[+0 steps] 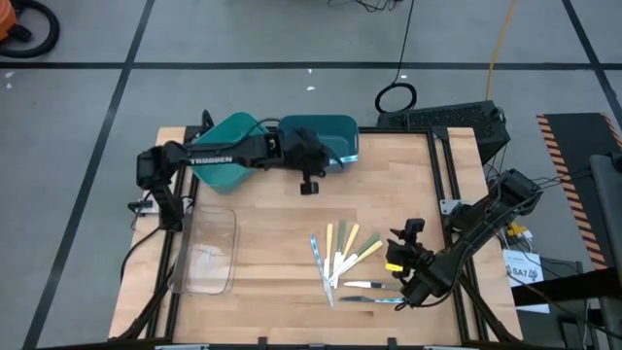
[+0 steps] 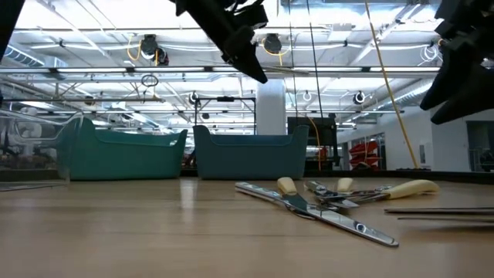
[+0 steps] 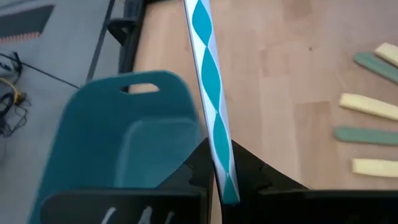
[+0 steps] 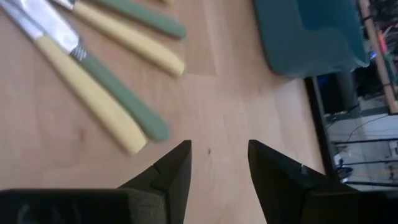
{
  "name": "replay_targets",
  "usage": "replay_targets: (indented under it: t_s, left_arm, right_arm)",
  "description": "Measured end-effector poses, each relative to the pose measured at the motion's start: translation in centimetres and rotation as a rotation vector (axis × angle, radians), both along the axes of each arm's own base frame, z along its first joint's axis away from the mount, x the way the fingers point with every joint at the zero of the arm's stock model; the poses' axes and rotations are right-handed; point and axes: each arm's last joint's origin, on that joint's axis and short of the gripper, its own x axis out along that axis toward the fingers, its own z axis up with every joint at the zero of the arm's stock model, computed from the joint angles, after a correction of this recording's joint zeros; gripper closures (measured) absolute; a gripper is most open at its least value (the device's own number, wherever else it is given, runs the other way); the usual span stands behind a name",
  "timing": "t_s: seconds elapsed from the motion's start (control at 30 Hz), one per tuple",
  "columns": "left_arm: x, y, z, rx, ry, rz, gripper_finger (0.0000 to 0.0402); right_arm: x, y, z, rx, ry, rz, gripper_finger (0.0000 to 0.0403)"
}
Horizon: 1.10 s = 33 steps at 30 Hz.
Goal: Sort silverware by color (type)
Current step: Put the top right blue table knife into the blue bin
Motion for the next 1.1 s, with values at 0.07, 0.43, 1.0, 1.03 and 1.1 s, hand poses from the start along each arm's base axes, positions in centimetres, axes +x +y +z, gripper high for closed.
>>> replay_targets:
  t_s: [0.07,0.43,1.0,1.03,1.1]
  left_arm:
    - [-0.3,1.5,0.2,-0.013,-0.028,-0.003,0.0373]
    - [-1.4,5.6,0.6,-0.129,-0.117,-0.017,0.0361]
    - [-0.7,6.6,-1.2,-0.142,-0.087,0.011,0.0360]
    - [-0.5,6.7,-1.6,-0.143,-0.077,0.013,0.0365]
    - [-0.2,6.9,-2.4,-0.148,-0.059,0.019,0.0376]
  right_arm:
    - [0.1,0.0,0.0,-0.015,-0.023,0.009,0.0250]
    - [0.4,-0.1,0.4,-0.151,-0.054,0.096,0.0250]
    - [1.9,-1.5,0.3,-0.217,0.011,0.098,0.0250]
    - [1.9,-1.5,0.3,-0.216,0.010,0.099,0.0250]
    - [2.0,-1.4,0.3,-0.216,0.013,0.106,0.0250]
